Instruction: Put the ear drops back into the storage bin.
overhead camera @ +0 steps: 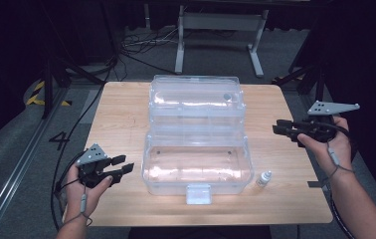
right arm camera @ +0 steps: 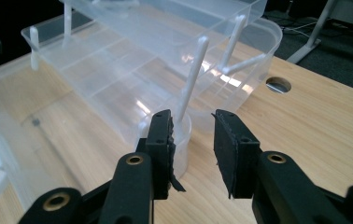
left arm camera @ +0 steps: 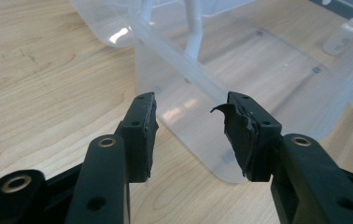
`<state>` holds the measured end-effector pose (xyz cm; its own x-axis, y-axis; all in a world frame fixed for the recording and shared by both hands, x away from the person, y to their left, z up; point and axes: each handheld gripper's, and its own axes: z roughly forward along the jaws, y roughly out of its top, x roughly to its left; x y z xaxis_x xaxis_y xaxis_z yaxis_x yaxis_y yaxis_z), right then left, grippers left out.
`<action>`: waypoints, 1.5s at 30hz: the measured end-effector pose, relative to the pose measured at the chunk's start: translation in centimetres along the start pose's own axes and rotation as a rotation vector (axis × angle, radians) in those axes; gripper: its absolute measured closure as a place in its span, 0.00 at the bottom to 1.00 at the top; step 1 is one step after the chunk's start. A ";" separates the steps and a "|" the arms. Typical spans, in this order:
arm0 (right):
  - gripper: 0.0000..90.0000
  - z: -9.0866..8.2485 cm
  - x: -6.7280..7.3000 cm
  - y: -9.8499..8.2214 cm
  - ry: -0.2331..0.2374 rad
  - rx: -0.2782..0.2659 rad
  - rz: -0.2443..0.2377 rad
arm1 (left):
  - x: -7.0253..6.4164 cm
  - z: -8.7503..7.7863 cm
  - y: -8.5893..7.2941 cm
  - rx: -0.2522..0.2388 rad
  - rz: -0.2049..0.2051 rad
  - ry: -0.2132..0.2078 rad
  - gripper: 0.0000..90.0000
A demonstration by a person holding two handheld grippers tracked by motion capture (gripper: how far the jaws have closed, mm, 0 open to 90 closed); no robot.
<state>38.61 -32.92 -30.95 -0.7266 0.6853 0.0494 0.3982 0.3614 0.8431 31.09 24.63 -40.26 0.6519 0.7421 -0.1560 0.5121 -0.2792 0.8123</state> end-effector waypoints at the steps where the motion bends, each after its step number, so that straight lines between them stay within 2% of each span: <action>1: 0.75 0.0 0.0 0.0 0.000 0.000 0.000 | 0.0 0.0 0.0 0.000 0.000 0.000 0.60; 8: 0.74 0.1 0.8 -1.4 0.020 0.026 -0.003 | 0.4 -0.1 -0.6 0.004 -0.007 0.027 0.57; 17: 0.71 0.5 1.8 -3.3 0.056 0.072 0.006 | 0.7 -0.1 -0.9 -0.004 -0.008 0.036 0.54; 22: 0.69 0.4 2.2 -4.3 0.061 0.097 0.017 | 0.7 0.3 -1.0 0.030 -0.010 0.034 0.53; 36: 0.64 1.0 3.0 -6.2 0.079 0.187 0.017 | 0.9 0.2 -1.1 0.033 -0.014 0.036 0.53; 40: 0.62 1.3 3.2 -6.7 0.089 0.227 0.015 | 0.9 0.3 -1.2 0.041 -0.012 0.036 0.52; 45: 0.60 1.6 3.4 -7.0 0.095 0.293 -0.020 | 0.9 0.3 -1.2 0.044 -0.013 0.035 0.52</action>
<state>34.27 -32.09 -37.57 -0.7796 0.6189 0.0963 0.5180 0.5508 0.6545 31.25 25.45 -41.51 0.6254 0.7666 -0.1454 0.5445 -0.2953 0.7850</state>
